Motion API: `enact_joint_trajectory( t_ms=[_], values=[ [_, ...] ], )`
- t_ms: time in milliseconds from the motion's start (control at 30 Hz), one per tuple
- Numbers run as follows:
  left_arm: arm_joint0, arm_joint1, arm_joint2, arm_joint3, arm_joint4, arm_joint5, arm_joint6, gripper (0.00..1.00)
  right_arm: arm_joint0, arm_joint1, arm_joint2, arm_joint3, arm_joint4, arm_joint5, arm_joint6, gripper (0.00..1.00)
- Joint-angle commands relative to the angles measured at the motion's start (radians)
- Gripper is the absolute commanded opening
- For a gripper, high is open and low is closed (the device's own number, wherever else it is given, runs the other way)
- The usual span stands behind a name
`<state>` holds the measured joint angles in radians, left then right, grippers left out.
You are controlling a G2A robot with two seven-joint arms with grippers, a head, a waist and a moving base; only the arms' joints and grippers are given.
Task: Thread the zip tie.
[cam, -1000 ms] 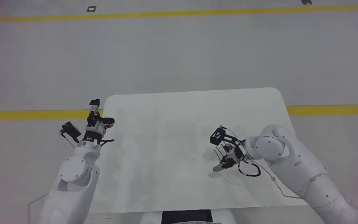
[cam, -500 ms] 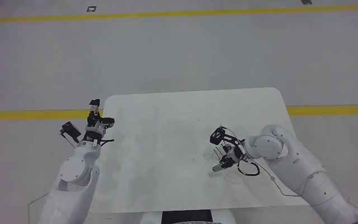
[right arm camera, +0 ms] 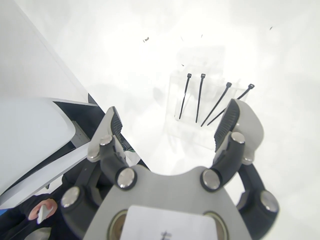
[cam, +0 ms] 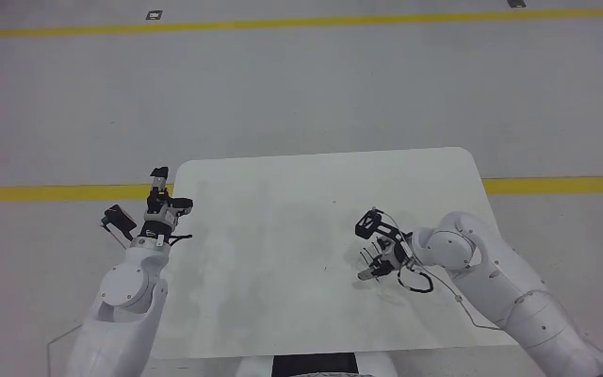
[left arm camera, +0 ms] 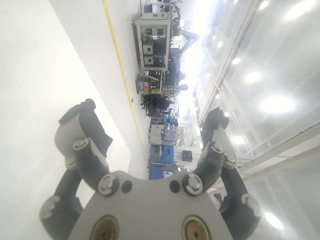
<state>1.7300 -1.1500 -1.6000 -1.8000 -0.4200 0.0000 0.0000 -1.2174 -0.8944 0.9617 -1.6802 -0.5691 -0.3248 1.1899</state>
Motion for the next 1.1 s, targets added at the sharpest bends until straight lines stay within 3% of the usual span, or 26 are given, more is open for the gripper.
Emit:
enact_joint_trajectory(
  t_ms=[0,133,467,1067],
  values=[
    [0.000,0.000,0.000,0.000,0.000,0.000,0.000,1.00,-0.002,0.000,0.001,0.001,-0.003,-0.004,-0.010,0.42],
    [0.000,0.000,0.000,0.000,0.000,0.000,0.000,1.00,-0.009,0.004,0.009,-0.002,-0.010,-0.013,-0.023,0.34],
    [0.000,0.000,0.000,0.000,0.000,0.000,0.000,1.00,-0.028,0.015,0.023,-0.026,-0.041,-0.015,-0.015,0.27],
    [0.000,0.000,0.000,0.000,0.000,0.000,0.000,1.00,-0.008,0.006,-0.021,0.012,-0.083,0.017,-0.041,0.13]
  ],
)
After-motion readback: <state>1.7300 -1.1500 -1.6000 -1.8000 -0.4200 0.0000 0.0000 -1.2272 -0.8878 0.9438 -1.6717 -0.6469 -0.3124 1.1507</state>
